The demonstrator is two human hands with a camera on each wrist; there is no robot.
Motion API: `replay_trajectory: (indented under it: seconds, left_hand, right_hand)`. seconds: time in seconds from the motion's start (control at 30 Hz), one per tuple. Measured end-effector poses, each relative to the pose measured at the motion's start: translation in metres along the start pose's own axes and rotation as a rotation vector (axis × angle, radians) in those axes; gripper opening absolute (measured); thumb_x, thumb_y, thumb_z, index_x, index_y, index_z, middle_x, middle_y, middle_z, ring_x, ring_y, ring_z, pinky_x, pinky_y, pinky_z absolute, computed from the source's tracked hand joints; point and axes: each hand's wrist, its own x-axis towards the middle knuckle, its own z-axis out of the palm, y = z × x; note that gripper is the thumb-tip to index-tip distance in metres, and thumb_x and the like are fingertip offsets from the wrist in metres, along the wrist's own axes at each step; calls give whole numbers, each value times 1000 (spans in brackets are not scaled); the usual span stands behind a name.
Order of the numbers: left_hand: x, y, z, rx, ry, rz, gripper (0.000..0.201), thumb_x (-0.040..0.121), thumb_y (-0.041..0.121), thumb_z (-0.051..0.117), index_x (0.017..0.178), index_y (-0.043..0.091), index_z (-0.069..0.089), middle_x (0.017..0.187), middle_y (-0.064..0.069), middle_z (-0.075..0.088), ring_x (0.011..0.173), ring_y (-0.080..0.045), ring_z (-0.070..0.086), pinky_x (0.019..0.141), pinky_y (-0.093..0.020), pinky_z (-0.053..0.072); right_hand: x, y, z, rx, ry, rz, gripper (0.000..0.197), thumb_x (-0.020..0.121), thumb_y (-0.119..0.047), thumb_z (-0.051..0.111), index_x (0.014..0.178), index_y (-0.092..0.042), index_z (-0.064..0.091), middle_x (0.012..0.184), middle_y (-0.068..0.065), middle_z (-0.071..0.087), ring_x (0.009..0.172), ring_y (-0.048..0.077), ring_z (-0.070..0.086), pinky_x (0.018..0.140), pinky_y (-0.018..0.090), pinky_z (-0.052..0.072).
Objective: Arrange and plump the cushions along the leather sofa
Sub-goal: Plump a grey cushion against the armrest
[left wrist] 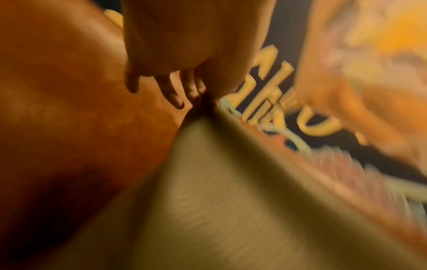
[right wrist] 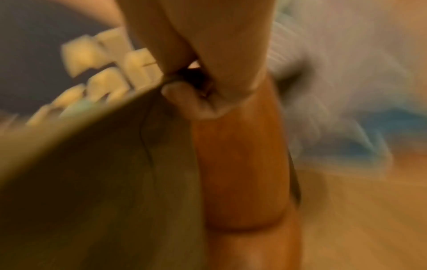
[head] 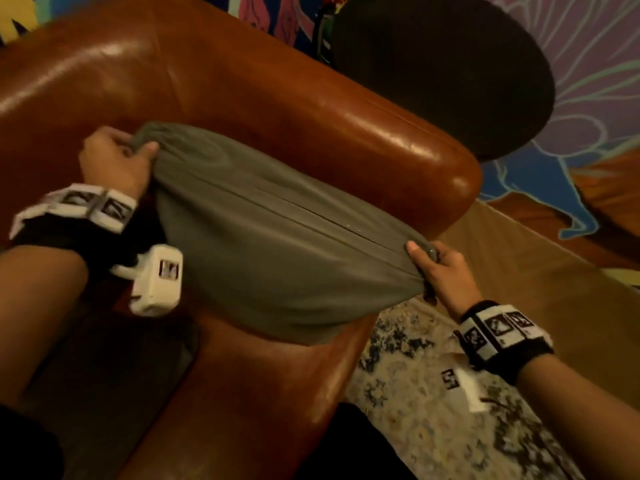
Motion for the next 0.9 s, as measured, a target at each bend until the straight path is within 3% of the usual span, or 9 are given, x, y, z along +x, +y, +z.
replay_trajectory:
  seconds: [0.07,0.23,0.33,0.4,0.53,0.63,0.7,0.8,0.9]
  left_hand:
    - [-3,-13,-2,-28,8,12,38,89,29,63,114,0,59,99,-15,66,106,-35,60,89,-39,45]
    - [-2,-12,1,-209,-102,-147,55,91,49,54,117,1,62,119,-19,63,108,-32,59,89,-38,42]
    - [11,-4,0,-171,-76,-30,42,90,48,56,85,9,68,93,-14,62,86,-22,56,78,-38,43]
    - [20,1,3,-203,-64,-40,44,85,55,57,63,18,55,84,-12,59,79,-19,52,73,-39,42]
    - [22,2,21,-115,-117,-147,54,85,56,60,57,13,44,70,-14,52,76,-23,50,68,-39,33]
    - [16,1,27,-79,-107,-151,52,89,54,57,60,13,43,68,-16,52,81,-33,53,71,-42,34]
    - [8,5,25,-40,-61,-102,43,94,51,48,81,12,60,104,-24,62,107,-37,56,85,-42,39]
    - [-21,18,13,62,46,191,51,101,40,34,141,9,42,147,-16,43,137,-33,35,109,-42,26]
    - [-75,17,24,119,-66,811,46,103,29,29,140,8,46,146,-16,46,137,-33,38,111,-48,25]
  right_hand:
    - [-3,-3,0,5,8,13,43,88,-44,66,93,-2,60,62,14,54,46,26,46,43,33,37]
    - [-22,-5,16,146,76,181,52,91,-52,61,98,-1,63,74,13,56,50,18,51,47,30,42]
    - [-39,-10,6,116,102,126,58,96,-50,53,91,7,64,70,17,53,47,19,47,43,28,40]
    - [-48,-13,3,155,77,147,56,99,-48,49,90,6,64,61,16,50,46,21,44,43,28,39]
    - [-46,-6,14,132,74,326,52,102,-43,45,90,3,65,52,9,50,41,20,48,42,28,45]
    - [-36,-2,21,-33,119,356,56,102,-46,42,87,1,68,69,16,64,56,28,62,60,41,57]
    - [-35,-4,21,-247,192,279,52,103,-44,41,105,0,69,102,21,70,87,34,65,84,46,54]
    - [-47,-20,36,-607,372,-16,50,104,-35,40,146,-9,45,147,17,47,138,31,39,113,42,29]
    - [-58,-55,101,-693,300,-419,52,103,-30,36,152,-12,36,159,9,34,151,26,19,121,45,13]
